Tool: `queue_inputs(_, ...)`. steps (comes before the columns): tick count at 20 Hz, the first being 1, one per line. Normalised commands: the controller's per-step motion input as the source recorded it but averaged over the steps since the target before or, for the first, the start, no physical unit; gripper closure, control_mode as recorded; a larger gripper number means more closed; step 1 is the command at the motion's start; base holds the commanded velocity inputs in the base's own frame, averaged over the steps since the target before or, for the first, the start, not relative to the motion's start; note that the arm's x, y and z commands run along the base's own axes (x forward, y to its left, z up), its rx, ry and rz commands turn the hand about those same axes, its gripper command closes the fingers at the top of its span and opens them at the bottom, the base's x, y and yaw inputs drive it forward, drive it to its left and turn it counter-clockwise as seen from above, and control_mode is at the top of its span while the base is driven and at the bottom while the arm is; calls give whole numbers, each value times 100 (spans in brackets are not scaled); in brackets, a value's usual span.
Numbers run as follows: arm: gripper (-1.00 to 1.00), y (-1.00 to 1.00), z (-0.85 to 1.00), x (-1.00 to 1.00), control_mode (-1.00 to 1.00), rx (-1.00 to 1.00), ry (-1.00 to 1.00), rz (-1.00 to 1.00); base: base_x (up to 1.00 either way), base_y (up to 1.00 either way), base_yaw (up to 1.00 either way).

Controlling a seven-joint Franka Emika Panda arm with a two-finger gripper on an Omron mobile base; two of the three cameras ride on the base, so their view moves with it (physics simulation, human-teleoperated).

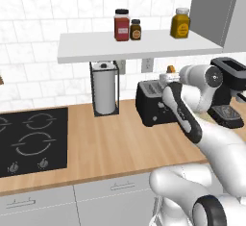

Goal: Start the toaster. Once the lever pops up, take the bread to the plate on the dining counter.

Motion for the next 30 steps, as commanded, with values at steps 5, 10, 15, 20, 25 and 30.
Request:
queue_inputs(5,100,7,55,-100,-100,6,25,0,0,0,0)
queue_inputs(10,100,28,1,-100,-100,3,17,0,0,0,0)
queue_inputs(15,100,39,0,-92,-100,1,9,0,0,0,0)
queue_inputs(20,100,23,-6,-83,-100,0,6,0,0,0,0)
queue_inputs(25,100,4,-5,-17,-100,0,3,0,0,0,0)
queue_inputs(30,100,0,0,0,-100,0,0,0,0,0,0)
